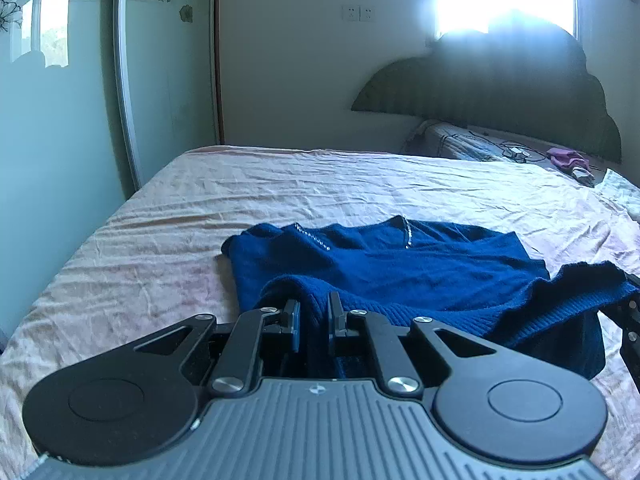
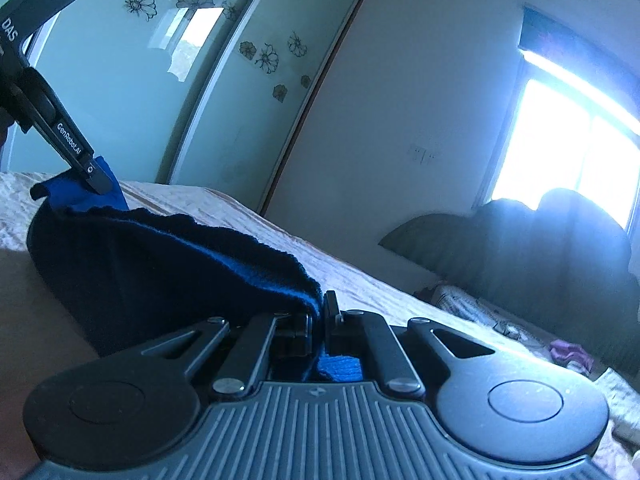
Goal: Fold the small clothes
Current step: 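Carry the hem over the sweater body toward the collar with both grippers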
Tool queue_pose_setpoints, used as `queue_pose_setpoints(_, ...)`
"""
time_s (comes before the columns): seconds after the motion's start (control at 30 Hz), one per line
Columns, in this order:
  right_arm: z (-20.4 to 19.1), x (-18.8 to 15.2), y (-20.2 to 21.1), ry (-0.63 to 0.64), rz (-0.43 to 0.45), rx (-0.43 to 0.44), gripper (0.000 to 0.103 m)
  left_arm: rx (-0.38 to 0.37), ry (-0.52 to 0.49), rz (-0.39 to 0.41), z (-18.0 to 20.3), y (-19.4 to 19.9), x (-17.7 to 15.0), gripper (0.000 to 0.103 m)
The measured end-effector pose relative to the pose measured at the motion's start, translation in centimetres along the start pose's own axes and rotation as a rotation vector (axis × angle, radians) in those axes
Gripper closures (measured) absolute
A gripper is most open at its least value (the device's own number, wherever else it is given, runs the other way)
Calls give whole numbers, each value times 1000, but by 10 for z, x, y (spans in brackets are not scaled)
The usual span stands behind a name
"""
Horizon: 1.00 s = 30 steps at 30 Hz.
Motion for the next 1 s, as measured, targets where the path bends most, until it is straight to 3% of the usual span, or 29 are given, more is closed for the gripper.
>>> queue_pose_setpoints(0.33,10,6,-51,3,2,-28,97,22,-27,25,-4,-26,30,90)
queue_pose_setpoints(1.0,2,-1,-163,-4,-49,-14,97,63,51,-52,-37,-126,64,90)
Point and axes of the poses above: each gripper's, at about its wrist camera, not at the fingertips, and y roughly against the way its jaws point, z to its right, x to its top, the point moved 5 cm from there along -y, roughly the way its jaws point, and after that the axes turned 8 degrees about -x, right-handed, at the moved point
